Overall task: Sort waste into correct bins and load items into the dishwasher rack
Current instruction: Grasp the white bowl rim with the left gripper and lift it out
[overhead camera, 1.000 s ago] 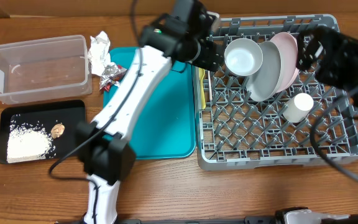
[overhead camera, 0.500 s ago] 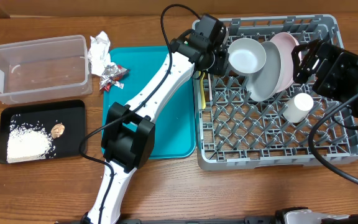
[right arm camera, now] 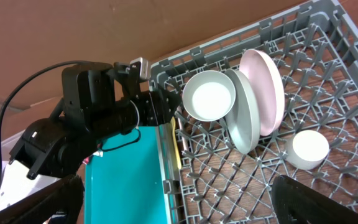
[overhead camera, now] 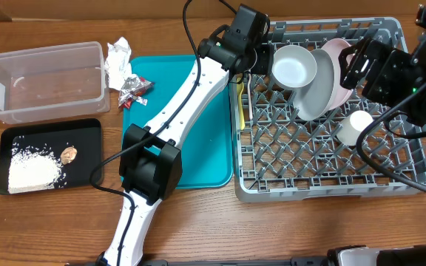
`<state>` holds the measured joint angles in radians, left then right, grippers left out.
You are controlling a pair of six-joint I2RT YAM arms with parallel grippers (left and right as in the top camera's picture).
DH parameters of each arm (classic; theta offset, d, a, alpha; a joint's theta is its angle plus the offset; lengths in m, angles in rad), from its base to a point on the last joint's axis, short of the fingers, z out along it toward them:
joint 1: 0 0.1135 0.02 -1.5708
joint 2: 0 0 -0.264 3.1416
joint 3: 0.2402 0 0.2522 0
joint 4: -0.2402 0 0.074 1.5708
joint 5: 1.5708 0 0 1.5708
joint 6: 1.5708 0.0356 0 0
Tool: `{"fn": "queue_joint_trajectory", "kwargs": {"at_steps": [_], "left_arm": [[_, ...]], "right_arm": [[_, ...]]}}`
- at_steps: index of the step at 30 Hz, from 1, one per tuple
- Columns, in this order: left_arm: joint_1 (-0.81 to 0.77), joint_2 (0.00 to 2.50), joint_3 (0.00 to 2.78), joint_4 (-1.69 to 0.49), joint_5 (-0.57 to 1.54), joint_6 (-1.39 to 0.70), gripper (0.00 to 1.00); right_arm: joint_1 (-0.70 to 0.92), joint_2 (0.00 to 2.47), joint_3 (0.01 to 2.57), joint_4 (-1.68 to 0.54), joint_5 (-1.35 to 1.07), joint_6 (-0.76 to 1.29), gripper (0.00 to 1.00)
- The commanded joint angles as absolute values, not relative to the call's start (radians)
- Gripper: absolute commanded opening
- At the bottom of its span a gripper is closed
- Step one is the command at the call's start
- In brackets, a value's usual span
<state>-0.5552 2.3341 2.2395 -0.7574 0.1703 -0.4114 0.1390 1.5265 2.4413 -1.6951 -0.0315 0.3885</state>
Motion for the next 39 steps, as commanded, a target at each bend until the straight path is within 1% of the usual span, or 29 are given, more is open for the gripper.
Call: {"fn": "queue_joint_trajectory", "kwargs": {"at_steps": [1, 4, 6, 10, 11, 12, 16, 17, 20, 22, 24, 29, 31, 33, 36, 39], "left_arm": [[-0.569, 2.336, 2.261, -0.754, 0.154, -0.46, 0.54], [-0.571, 2.336, 2.26, -0.754, 0.122, -0.46, 0.52], [-0.57, 2.336, 2.26, -0.754, 0.122, -0.453, 0.47], [-0.576, 2.362, 2.26, -0.75, 0.141, -0.45, 0.48], [-0.58, 2.37, 2.26, -0.749, 0.143, -0.449, 0.52], [-0.582, 2.379, 2.26, -0.75, 0.143, -0.449, 0.52], [-0.583, 2.388, 2.26, -0.751, 0.149, -0.446, 0.51], [-0.582, 2.388, 2.26, -0.751, 0.149, -0.441, 0.45], [-0.562, 2.385, 2.262, -0.752, 0.15, -0.442, 0.19], [-0.554, 2.383, 2.263, -0.754, 0.15, -0.442, 0.15], [-0.542, 2.379, 2.263, -0.757, 0.15, -0.442, 0.04], [-0.51, 2.351, 2.279, -0.825, 0.158, -0.441, 0.04], [-0.495, 2.319, 2.292, -0.842, 0.194, -0.442, 0.04], [-0.474, 2.292, 2.292, -0.834, 0.285, -0.443, 0.04], [-0.418, 2.284, 2.292, -0.85, 0.475, -0.484, 0.04], [-0.374, 2.285, 2.292, -0.872, 0.559, -0.498, 0.04]], "right_arm": [[0.137, 1.529, 2.44, -1.694, -0.047, 0.39, 1.0], [0.137, 1.529, 2.44, -1.694, -0.047, 0.39, 1.0], [0.137, 1.529, 2.44, -1.694, -0.047, 0.39, 1.0], [0.137, 1.529, 2.44, -1.694, -0.047, 0.391, 1.0], [0.137, 1.529, 2.44, -1.694, -0.048, 0.391, 1.0], [0.137, 1.529, 2.44, -1.694, -0.048, 0.39, 1.0], [0.137, 1.529, 2.44, -1.694, -0.066, 0.39, 1.0], [0.137, 1.529, 2.44, -1.694, -0.066, 0.39, 1.0], [0.137, 1.529, 2.44, -1.694, -0.066, 0.39, 1.0], [0.137, 1.529, 2.44, -1.694, -0.066, 0.39, 1.0], [0.137, 1.529, 2.44, -1.694, -0.066, 0.39, 1.0], [0.137, 1.529, 2.44, -1.694, -0.066, 0.39, 1.0], [0.137, 1.529, 2.44, -1.694, -0.066, 0.39, 1.0], [0.137, 1.529, 2.44, -1.694, -0.065, 0.39, 1.0], [0.137, 1.529, 2.44, -1.694, -0.066, 0.39, 1.0], [0.137, 1.529, 2.44, -1.694, -0.066, 0.39, 1.0]]}}
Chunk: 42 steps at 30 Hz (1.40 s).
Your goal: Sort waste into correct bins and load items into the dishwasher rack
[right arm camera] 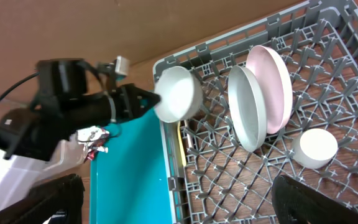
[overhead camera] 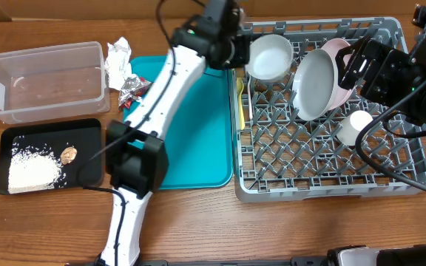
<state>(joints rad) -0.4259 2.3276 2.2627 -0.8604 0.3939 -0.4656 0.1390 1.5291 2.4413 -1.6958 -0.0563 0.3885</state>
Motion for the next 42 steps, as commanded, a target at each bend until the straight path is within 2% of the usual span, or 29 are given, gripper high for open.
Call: {"fn": "queue_joint_trajectory", "kwargs": {"at_steps": [1, 4, 7, 13, 17, 21, 28, 33, 39, 42], "left_arm": [[-0.356, 2.285, 2.292, -0.875, 0.601, -0.503, 0.04], [-0.325, 2.285, 2.292, -0.925, 0.63, -0.591, 0.04], [-0.303, 2.279, 2.292, -1.01, 0.622, -0.551, 0.04], [-0.303, 2.135, 2.292, -1.269, 0.376, -0.406, 0.04], [-0.303, 2.117, 2.29, -1.294, 0.479, -0.418, 0.04], [-0.299, 2.12, 2.231, -1.253, 0.578, -0.503, 0.04], [-0.228, 2.12, 2.161, -1.043, 0.85, -0.706, 0.04], [-0.21, 2.12, 2.098, -0.921, 0.865, -0.846, 0.05], [-0.211, 2.118, 2.015, -0.999, 0.863, -0.723, 0.05], [-0.211, 2.062, 2.013, -1.209, 0.712, -0.568, 0.04]], "right_arm": [[0.137, 1.529, 2.44, -1.694, -0.066, 0.39, 1.0], [0.137, 1.529, 2.44, -1.694, -0.066, 0.39, 1.0], [0.137, 1.529, 2.44, -1.694, -0.073, 0.39, 1.0], [0.137, 1.527, 2.44, -1.694, -0.074, 0.39, 1.0], [0.137, 1.527, 2.44, -1.694, -0.073, 0.39, 1.0], [0.137, 1.527, 2.44, -1.694, -0.08, 0.39, 1.0], [0.137, 1.527, 2.44, -1.694, -0.107, 0.389, 1.0], [0.137, 1.527, 2.44, -1.694, -0.107, 0.39, 1.0], [0.137, 1.527, 2.44, -1.694, -0.115, 0.389, 1.0], [0.137, 1.527, 2.44, -1.694, -0.115, 0.389, 1.0]]}}
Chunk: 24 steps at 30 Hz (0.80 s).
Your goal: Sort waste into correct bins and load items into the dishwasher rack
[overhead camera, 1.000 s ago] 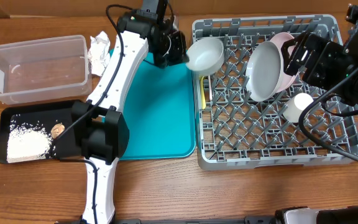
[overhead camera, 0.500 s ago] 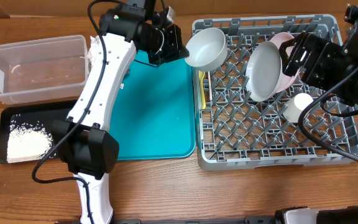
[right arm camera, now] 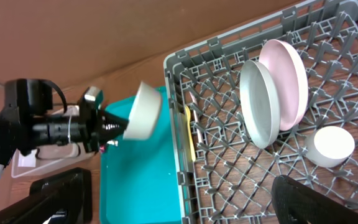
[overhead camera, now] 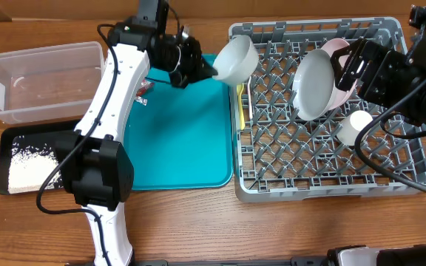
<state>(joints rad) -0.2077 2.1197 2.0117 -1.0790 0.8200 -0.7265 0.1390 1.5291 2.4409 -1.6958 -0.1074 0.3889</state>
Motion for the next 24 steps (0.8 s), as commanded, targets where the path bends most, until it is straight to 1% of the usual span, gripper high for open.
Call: {"fn": "queue_joint_trajectory", "kwargs": {"at_steps": [1, 4, 7, 8, 11, 14, 15, 17, 18, 19, 22, 24], "left_arm": [[-0.213, 2.035, 2.013, -1.24, 0.693, -0.54, 0.04], [-0.231, 1.912, 1.99, -1.293, 0.675, -0.505, 0.04], [-0.236, 1.812, 1.879, -1.251, 0.672, -0.539, 0.05], [-0.233, 1.795, 1.825, -1.21, 0.705, -0.557, 0.04], [-0.232, 1.787, 1.654, -0.994, 0.878, -0.671, 0.04], [-0.232, 1.787, 1.486, -0.661, 0.995, -0.876, 0.04], [-0.232, 1.787, 1.464, -0.599, 0.996, -0.926, 0.04], [-0.233, 1.788, 1.426, -0.39, 1.007, -1.084, 0.04], [-0.235, 1.788, 1.418, -0.326, 1.008, -1.124, 0.04], [-0.237, 1.788, 1.403, -0.167, 1.005, -1.228, 0.04], [-0.236, 1.792, 1.377, -0.045, 0.959, -1.38, 0.04], [-0.236, 1.803, 1.367, -0.018, 0.959, -1.382, 0.04]], "right_arm": [[0.137, 1.527, 2.44, -1.694, -0.115, 0.389, 1.0], [0.137, 1.527, 2.44, -1.694, -0.115, 0.39, 1.0], [0.137, 1.527, 2.44, -1.694, -0.115, 0.39, 1.0], [0.137, 1.527, 2.44, -1.694, -0.115, 0.39, 1.0], [0.137, 1.527, 2.44, -1.694, -0.115, 0.389, 1.0], [0.137, 1.527, 2.44, -1.694, -0.115, 0.389, 1.0], [0.137, 1.527, 2.44, -1.694, -0.115, 0.389, 1.0], [0.137, 1.528, 2.44, -1.694, -0.115, 0.389, 1.0], [0.137, 1.528, 2.44, -1.694, -0.115, 0.389, 1.0], [0.137, 1.527, 2.44, -1.694, -0.115, 0.389, 1.0], [0.137, 1.528, 2.44, -1.694, -0.115, 0.389, 1.0], [0.137, 1.527, 2.44, -1.694, -0.115, 0.389, 1.0]]}}
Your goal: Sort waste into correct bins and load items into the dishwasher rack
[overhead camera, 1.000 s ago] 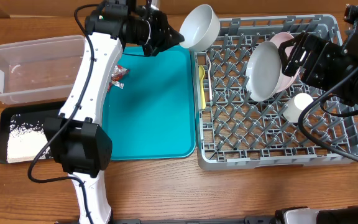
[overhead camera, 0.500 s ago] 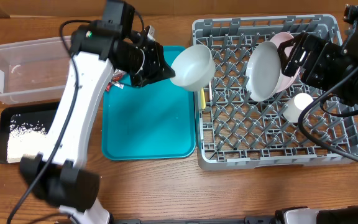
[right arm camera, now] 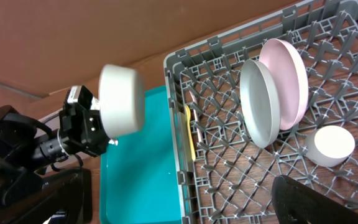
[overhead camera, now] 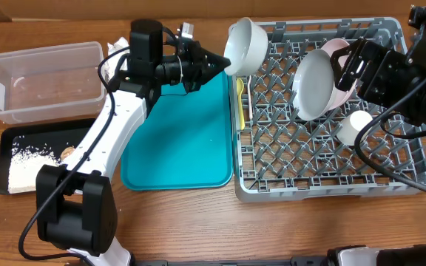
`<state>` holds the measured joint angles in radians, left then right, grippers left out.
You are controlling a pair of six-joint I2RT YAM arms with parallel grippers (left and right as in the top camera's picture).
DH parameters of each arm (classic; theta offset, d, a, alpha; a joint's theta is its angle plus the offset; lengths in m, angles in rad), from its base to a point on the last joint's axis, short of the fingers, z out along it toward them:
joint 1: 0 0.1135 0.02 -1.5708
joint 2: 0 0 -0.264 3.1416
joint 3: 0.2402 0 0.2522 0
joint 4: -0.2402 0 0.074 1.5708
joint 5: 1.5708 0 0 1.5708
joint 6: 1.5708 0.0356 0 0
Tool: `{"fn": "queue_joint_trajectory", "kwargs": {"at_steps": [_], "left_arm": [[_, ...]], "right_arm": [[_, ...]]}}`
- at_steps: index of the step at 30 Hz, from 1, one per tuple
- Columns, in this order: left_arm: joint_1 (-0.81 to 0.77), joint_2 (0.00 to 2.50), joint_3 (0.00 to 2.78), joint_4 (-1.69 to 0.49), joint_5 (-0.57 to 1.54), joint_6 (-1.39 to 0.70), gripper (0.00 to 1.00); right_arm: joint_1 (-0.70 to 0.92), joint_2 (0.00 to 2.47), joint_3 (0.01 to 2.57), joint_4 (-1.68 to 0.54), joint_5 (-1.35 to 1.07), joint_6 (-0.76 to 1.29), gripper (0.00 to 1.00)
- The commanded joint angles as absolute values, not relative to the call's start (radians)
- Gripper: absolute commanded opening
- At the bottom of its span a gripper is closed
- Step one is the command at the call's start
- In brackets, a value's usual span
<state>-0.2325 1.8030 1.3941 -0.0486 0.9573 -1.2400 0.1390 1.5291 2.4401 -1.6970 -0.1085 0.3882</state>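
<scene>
My left gripper (overhead camera: 224, 62) is shut on the rim of a white bowl (overhead camera: 244, 43), held in the air over the far left corner of the grey dish rack (overhead camera: 272, 188). The right wrist view shows the same bowl (right arm camera: 120, 99) blurred, above the teal tray (right arm camera: 138, 180). In the rack stand a white plate (overhead camera: 313, 83) and a pink plate (overhead camera: 340, 50), with a white cup (overhead camera: 359, 125) beside them. My right gripper (right arm camera: 182, 202) hangs open above the rack's right side, holding nothing.
A yellow utensil (overhead camera: 240, 100) lies along the rack's left edge. A clear plastic bin (overhead camera: 43, 80) sits far left, with a black tray of rice (overhead camera: 46, 140) in front of it. Crumpled wrappers (overhead camera: 117, 53) lie half hidden behind my left arm.
My left gripper has moved the bowl slightly right and farther back, from the tray's right edge to the rack's far left corner, and turned it. The left arm has changed posture. The right arm is still.
The left gripper was at the bowl inside the rack beside the white plate. Then it held the bowl at the rack's far left corner, then off the rack over the tray's edge. Now the bowl hangs turned above that corner. The right gripper stayed open throughout.
</scene>
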Motion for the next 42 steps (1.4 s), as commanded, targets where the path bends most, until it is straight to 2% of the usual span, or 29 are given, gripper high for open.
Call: {"fn": "queue_joint_trajectory", "kwargs": {"at_steps": [1, 3, 5, 11, 13, 16, 20, 21, 24, 27, 33, 36, 38, 42], "left_arm": [[-0.236, 1.807, 1.366, -0.018, 0.952, -1.329, 0.04], [-0.237, 1.806, 1.362, -0.067, 0.918, -1.203, 0.04], [-0.236, 1.806, 1.362, -0.101, 0.909, -1.164, 0.04], [-0.233, 1.802, 1.366, -0.134, 0.801, -0.739, 0.04], [-0.228, 1.796, 1.38, -0.239, 0.675, -0.602, 0.04], [-0.229, 1.792, 1.452, -0.485, 0.288, -0.352, 0.04], [-0.248, 1.792, 1.555, -0.566, 0.165, -0.197, 0.04], [-0.268, 1.792, 1.6, -0.588, 0.099, -0.135, 0.04], [-0.373, 1.792, 1.673, -0.654, -0.286, 0.104, 0.04], [-0.441, 1.791, 1.674, -0.655, -0.431, 0.25, 0.04], [-0.601, 1.792, 1.674, -0.627, -0.552, 0.447, 0.04], [-0.653, 1.795, 1.673, -0.535, -0.587, 0.656, 0.04], [-0.67, 1.795, 1.673, -0.503, -0.587, 0.722, 0.04], [-0.674, 1.795, 1.673, -0.497, -0.475, 0.664, 0.04]], "right_arm": [[0.137, 1.528, 2.44, -1.694, -0.115, 0.389, 1.0], [0.137, 1.528, 2.44, -1.694, -0.115, 0.389, 1.0], [0.137, 1.528, 2.44, -1.694, -0.115, 0.388, 1.0], [0.137, 1.528, 2.44, -1.694, -0.115, 0.386, 1.0], [0.137, 1.528, 2.44, -1.694, -0.115, 0.386, 1.0], [0.137, 1.528, 2.44, -1.694, -0.114, 0.386, 1.0], [0.137, 1.528, 2.44, -1.694, -0.114, 0.386, 1.0], [0.137, 1.528, 2.44, -1.694, -0.114, 0.386, 1.0], [0.137, 1.528, 2.44, -1.694, -0.114, 0.386, 1.0], [0.137, 1.528, 2.44, -1.694, -0.114, 0.386, 1.0], [0.137, 1.528, 2.44, -1.694, -0.114, 0.386, 1.0], [0.137, 1.528, 2.44, -1.694, -0.114, 0.386, 1.0], [0.137, 1.528, 2.44, -1.694, -0.114, 0.386, 1.0], [0.137, 1.528, 2.44, -1.694, -0.114, 0.386, 1.0]]}}
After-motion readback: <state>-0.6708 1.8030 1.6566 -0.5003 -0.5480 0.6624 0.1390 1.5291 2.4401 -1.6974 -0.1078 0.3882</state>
